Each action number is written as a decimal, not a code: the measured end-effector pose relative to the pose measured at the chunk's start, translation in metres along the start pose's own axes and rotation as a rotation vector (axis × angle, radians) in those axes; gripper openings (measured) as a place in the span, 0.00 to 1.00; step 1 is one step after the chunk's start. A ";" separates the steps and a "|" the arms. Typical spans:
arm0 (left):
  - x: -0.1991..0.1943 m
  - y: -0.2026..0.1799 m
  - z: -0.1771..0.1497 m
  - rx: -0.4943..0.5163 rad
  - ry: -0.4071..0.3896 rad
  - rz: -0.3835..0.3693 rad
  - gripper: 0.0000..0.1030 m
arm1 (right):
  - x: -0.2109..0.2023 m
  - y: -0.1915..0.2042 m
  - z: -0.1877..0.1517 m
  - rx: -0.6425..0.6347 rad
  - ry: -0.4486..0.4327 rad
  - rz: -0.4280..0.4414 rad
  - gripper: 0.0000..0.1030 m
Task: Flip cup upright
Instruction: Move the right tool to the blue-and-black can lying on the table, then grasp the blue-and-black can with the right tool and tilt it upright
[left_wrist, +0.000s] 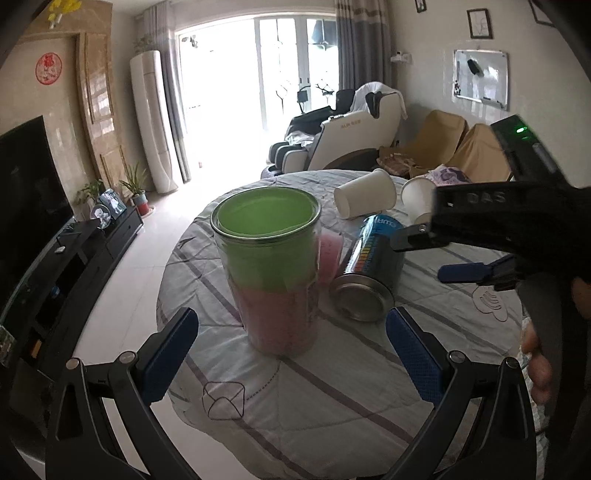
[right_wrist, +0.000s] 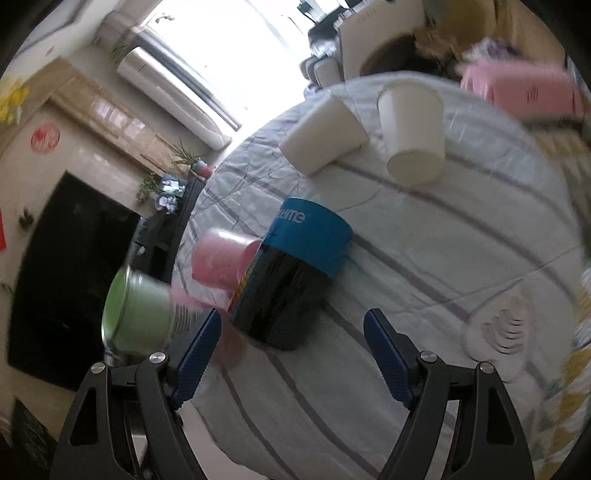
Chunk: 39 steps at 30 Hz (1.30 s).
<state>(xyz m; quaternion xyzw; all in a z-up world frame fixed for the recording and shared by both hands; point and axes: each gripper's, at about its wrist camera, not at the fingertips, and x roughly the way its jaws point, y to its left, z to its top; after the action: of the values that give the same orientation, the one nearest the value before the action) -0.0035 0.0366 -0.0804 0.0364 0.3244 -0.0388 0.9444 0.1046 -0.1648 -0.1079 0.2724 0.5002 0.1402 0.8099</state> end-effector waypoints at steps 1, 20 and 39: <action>0.003 0.001 0.000 0.001 0.005 -0.005 1.00 | 0.007 -0.004 0.004 0.027 0.014 -0.001 0.78; 0.036 -0.006 0.003 0.002 0.060 -0.039 1.00 | 0.054 -0.023 0.025 0.141 0.075 0.150 0.78; 0.028 -0.018 0.005 0.005 0.051 -0.052 1.00 | 0.049 -0.031 0.025 0.151 0.109 0.184 0.75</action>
<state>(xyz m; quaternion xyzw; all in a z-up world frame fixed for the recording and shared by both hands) 0.0201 0.0166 -0.0947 0.0311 0.3490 -0.0633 0.9345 0.1483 -0.1731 -0.1532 0.3694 0.5254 0.1905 0.7424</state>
